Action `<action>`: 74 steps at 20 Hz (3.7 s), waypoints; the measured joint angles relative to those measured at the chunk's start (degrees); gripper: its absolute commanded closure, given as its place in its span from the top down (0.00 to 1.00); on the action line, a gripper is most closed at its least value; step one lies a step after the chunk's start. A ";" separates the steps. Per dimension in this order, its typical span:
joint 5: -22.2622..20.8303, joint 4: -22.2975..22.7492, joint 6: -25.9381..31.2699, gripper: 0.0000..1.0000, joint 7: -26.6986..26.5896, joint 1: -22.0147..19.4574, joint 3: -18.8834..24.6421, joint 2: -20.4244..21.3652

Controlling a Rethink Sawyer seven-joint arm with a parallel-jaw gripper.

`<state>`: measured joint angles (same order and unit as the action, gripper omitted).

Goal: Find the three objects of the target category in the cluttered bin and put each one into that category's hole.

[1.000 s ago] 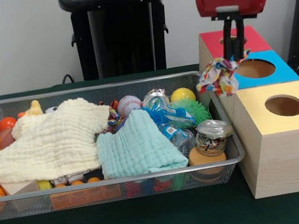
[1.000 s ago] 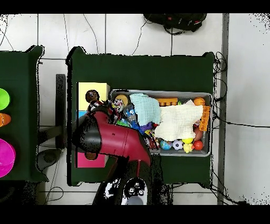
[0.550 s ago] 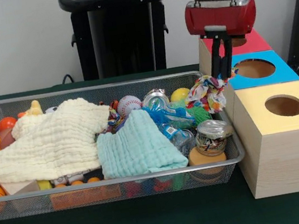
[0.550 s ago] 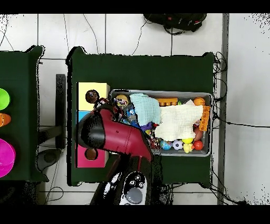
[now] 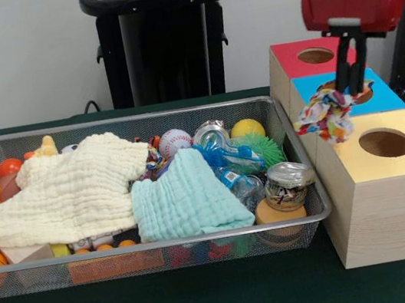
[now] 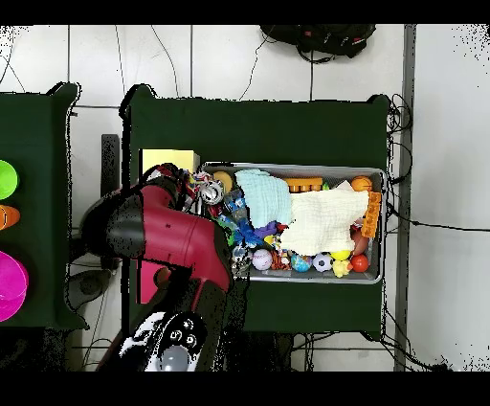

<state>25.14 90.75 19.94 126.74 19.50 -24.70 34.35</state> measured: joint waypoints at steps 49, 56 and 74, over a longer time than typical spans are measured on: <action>4.59 -10.74 -0.12 0.00 8.00 6.30 -6.88 -6.89; 4.57 -9.18 -2.66 0.00 8.00 4.93 -6.22 -5.53; 4.78 -2.78 -12.53 0.00 8.00 3.91 -4.63 -4.89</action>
<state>29.92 87.97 7.41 134.74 23.41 -29.33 29.46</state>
